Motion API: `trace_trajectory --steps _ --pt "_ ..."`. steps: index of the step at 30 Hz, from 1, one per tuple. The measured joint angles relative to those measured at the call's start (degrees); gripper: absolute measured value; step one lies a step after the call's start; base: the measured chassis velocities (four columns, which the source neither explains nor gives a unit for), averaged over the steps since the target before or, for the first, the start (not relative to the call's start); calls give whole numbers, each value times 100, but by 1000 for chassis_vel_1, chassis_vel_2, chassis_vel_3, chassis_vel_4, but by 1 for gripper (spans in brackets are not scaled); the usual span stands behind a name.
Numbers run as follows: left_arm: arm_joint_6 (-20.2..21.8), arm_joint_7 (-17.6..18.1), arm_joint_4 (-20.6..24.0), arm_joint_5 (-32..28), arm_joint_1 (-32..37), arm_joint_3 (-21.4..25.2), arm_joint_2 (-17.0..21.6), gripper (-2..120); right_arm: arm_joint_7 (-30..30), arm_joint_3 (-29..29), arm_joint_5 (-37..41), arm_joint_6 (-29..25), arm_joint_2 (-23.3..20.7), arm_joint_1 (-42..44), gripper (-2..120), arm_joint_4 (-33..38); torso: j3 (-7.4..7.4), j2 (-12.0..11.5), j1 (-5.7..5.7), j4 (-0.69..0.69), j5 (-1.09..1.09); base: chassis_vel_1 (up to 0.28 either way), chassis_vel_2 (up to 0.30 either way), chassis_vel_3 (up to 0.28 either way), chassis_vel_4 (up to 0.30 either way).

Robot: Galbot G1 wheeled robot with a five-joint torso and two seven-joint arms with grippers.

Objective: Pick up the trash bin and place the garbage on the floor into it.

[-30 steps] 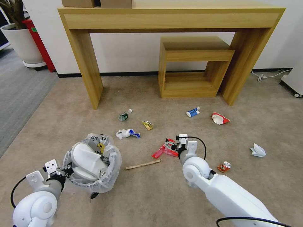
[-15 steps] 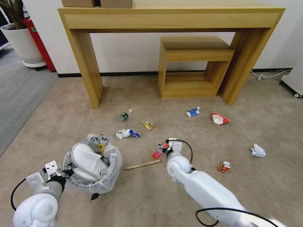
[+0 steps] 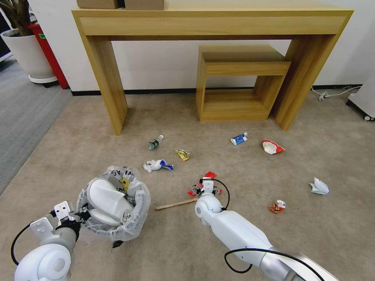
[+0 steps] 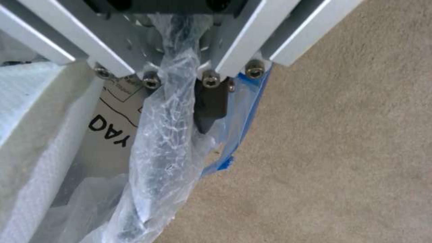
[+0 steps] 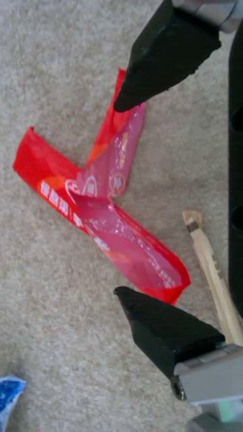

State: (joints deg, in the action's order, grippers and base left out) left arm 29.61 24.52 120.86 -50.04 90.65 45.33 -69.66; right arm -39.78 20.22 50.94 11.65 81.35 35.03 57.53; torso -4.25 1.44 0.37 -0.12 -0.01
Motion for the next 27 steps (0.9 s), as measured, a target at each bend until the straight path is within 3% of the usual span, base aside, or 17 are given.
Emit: trace_trajectory --steps 15,27 --pt "-66 -45 113 57 68 -17 -80 0 172 60 -305 -130 549 -220 98 -869 0 0 0 0 0 0 0 0 0" --pt "-181 -103 197 77 90 -53 -123 0 479 178 -528 -291 997 -438 91 -1736 0 0 0 0 0 0 0 0 0"
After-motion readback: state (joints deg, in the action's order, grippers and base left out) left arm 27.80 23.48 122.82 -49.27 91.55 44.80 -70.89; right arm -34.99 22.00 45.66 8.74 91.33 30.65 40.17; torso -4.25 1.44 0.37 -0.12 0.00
